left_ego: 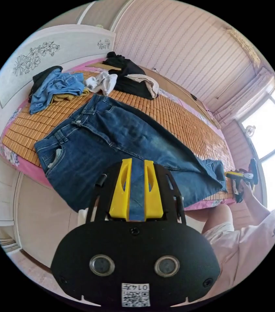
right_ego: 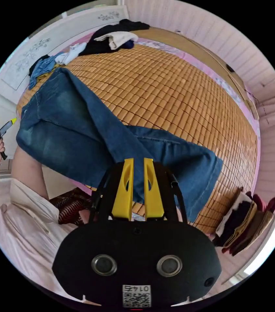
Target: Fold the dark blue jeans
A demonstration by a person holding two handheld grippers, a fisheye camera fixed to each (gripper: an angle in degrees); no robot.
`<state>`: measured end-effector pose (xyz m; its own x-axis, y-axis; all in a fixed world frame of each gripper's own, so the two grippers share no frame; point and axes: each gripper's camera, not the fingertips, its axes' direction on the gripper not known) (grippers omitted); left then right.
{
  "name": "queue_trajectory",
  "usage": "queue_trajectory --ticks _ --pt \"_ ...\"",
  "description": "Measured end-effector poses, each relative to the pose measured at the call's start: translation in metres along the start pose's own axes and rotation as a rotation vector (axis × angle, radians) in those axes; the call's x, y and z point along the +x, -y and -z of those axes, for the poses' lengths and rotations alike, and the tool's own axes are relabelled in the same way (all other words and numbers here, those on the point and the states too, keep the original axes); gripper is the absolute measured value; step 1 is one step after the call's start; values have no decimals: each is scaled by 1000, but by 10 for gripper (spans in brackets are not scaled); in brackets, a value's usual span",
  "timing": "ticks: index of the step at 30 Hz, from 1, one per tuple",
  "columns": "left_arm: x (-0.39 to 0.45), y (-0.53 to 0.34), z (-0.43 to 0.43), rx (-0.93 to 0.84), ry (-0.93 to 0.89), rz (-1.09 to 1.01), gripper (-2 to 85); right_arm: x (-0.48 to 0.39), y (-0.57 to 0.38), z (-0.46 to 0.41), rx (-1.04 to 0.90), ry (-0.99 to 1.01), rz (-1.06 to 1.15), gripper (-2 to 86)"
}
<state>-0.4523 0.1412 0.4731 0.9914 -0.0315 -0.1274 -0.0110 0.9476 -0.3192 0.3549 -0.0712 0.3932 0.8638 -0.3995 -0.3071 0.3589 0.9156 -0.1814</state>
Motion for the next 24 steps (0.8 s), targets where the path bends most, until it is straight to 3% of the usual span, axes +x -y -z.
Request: queue_trajectory --ticks 2,7,10,13,16,20,24 --pt "25 39 -37 -21 -83 -30 74 48 -61 10 87 58 -237 18" --pt "73 94 -130 -162 -180 -8 105 99 -143 -4 170 197 -442 18" --pt "81 109 -186 -317 -191 116 152 118 -165 -30 135 264 -521 99" --pt "88 118 -215 -356 -258 210 170 141 -180 -52 111 300 -623 159" --pt "100 130 -236 -393 -204 215 165 164 -192 -67 107 215 -749 163" --pt "125 142 -255 -470 40 90 96 188 -199 -107 22 240 -837 132" --pt "144 146 -264 -517 157 -51 50 189 -207 -118 -30 151 -800 6"
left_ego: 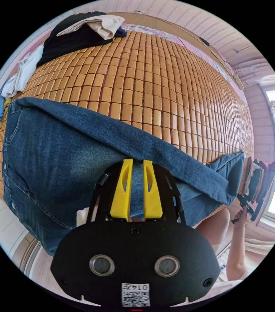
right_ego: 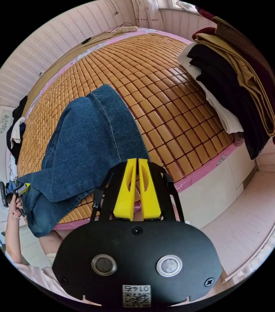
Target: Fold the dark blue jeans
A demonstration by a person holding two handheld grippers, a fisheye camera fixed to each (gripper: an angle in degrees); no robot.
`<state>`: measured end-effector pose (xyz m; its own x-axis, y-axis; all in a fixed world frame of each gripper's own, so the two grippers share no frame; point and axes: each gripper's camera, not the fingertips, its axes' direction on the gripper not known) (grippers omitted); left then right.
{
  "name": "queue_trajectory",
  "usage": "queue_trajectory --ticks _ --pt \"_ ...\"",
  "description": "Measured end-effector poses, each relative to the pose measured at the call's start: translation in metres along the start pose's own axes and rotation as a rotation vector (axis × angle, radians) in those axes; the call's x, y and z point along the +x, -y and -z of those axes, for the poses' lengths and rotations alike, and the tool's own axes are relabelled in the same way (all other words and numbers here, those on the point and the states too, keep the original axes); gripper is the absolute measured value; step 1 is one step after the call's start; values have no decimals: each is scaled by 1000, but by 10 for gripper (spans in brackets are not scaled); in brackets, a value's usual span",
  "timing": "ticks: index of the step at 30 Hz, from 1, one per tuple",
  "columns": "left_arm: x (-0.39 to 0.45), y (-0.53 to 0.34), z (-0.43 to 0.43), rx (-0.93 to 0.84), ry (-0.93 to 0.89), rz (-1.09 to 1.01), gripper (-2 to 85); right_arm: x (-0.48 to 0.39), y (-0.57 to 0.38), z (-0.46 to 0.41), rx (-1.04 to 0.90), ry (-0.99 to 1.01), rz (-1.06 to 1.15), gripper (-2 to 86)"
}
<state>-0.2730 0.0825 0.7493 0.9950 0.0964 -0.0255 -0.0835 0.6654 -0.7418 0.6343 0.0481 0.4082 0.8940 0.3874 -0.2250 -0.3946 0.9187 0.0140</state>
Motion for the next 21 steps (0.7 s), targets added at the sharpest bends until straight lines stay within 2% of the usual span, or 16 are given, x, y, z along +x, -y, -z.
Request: queue_trajectory --ticks 3,9,11,12,14,17,21 --pt "-2 -2 -3 15 -64 -4 3 8 -10 2 2 18 58 -4" --pt "-15 -16 -9 56 -170 65 -9 46 -31 20 119 15 -9 18" --pt "-11 -19 -10 55 -152 51 -10 59 -22 5 23 146 -31 133" --pt "-9 -20 -10 58 -142 41 -10 61 -20 -1 -10 171 -36 138" --pt "-4 -26 -10 72 -121 26 -10 63 -19 -11 -26 174 -43 122" --pt "-3 -36 -8 82 -125 28 -10 67 -28 -3 57 122 -64 32" --pt "-3 -53 7 135 -161 -18 -10 82 -44 21 167 247 -64 9"
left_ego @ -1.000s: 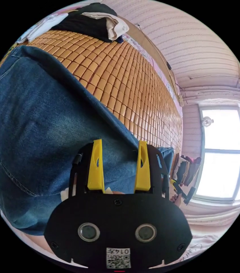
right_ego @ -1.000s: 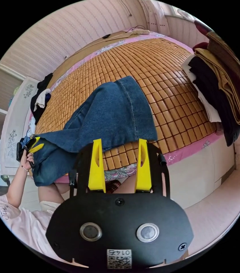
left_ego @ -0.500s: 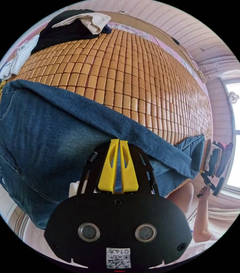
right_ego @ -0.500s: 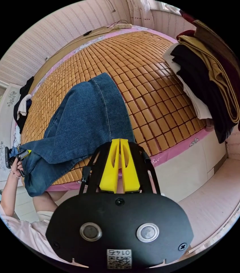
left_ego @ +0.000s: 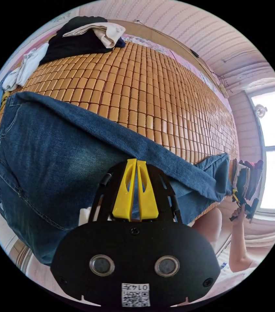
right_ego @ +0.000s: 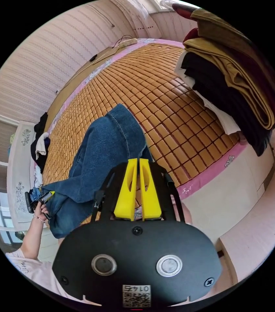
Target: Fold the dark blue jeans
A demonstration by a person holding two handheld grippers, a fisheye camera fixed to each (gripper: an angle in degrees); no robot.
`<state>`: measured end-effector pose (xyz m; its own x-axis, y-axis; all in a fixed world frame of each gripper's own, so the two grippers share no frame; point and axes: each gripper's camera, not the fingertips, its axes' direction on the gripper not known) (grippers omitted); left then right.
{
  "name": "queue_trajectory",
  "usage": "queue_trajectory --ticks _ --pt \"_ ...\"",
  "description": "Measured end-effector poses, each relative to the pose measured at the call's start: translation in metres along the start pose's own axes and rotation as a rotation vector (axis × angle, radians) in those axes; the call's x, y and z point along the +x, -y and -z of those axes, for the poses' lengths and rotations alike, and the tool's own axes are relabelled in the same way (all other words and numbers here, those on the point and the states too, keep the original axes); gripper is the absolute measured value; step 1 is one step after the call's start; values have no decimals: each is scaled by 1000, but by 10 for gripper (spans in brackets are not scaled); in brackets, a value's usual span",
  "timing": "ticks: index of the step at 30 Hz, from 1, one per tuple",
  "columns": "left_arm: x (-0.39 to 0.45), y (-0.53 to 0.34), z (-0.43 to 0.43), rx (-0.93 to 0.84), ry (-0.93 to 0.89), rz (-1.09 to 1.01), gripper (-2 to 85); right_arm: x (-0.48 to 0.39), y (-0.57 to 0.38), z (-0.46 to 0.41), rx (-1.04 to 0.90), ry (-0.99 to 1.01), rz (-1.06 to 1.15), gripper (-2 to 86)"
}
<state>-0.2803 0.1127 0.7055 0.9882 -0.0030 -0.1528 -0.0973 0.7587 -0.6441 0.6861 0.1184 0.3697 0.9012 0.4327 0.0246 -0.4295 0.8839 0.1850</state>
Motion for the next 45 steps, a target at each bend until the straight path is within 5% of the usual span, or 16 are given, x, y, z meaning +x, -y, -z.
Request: queue_trajectory --ticks 6,14,19,26,33,39,45 --pt "3 -43 73 232 -126 -101 -10 -23 -3 93 253 172 163 3" --pt "4 -1 147 457 -119 -96 -7 -144 143 113 365 182 353 17" --pt "-16 20 110 386 -82 101 15 -169 188 32 240 143 165 66" --pt "44 -101 57 144 -96 -319 50 -131 113 -24 8 87 291 133" --pt "81 -198 3 -90 -21 -397 57 -123 35 -52 -319 -37 314 166" --pt "58 -202 7 -76 -99 -257 11 -167 25 -52 -278 -249 357 96" --pt "55 -213 23 -69 -75 -243 19 -213 22 -29 -284 -241 485 11"
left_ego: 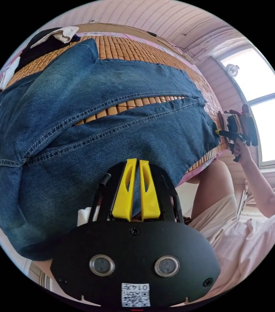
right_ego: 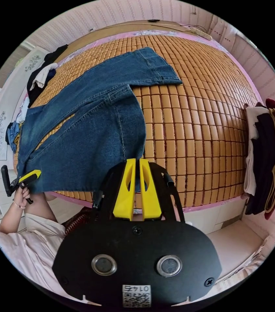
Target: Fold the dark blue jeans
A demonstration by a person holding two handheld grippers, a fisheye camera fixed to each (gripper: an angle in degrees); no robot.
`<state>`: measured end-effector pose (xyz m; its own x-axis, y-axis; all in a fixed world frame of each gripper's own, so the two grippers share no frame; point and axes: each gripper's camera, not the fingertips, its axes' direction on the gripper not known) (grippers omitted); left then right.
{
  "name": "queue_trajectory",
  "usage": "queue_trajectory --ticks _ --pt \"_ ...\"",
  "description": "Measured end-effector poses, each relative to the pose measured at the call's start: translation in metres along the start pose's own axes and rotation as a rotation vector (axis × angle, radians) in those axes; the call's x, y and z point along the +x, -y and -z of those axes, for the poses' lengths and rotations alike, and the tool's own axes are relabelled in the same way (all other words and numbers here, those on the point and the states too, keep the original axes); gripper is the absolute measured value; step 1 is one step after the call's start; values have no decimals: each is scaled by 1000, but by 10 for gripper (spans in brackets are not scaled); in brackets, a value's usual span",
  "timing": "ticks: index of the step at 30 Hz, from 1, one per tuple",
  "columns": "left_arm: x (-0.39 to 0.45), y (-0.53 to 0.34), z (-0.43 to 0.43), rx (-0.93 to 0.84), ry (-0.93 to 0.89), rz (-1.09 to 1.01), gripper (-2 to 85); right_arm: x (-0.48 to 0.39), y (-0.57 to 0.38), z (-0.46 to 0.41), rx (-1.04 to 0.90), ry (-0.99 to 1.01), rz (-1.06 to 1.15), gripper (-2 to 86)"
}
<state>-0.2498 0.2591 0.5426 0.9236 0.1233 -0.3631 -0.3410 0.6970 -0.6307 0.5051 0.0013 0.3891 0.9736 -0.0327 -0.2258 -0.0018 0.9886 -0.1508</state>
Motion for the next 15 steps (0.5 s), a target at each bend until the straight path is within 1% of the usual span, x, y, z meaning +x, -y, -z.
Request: queue_trajectory --ticks 1,3,5,7,9,10,12,14,15 --pt "1 -2 6 -5 -20 17 38 -4 -1 14 29 -11 10 9" --pt "9 -8 26 57 -36 -3 55 -5 -4 37 60 -24 -4 8" --pt "15 -21 63 167 -70 -43 60 1 -9 61 78 -102 -34 7" --pt "6 -34 90 236 -114 -25 61 10 -11 70 62 -180 -88 9" --pt "-15 -50 116 304 -138 42 61 22 -11 73 33 -224 -177 11" --pt "-34 -64 133 351 -147 108 61 26 -9 70 -15 -233 -226 13" --pt "-68 -89 159 424 -127 207 61 24 -4 68 -59 -267 -273 16" --pt "-118 -131 193 508 -35 372 61 2 11 76 -54 -324 -275 18" --pt "-131 -143 200 526 -8 421 61 -6 16 79 -43 -340 -263 18"
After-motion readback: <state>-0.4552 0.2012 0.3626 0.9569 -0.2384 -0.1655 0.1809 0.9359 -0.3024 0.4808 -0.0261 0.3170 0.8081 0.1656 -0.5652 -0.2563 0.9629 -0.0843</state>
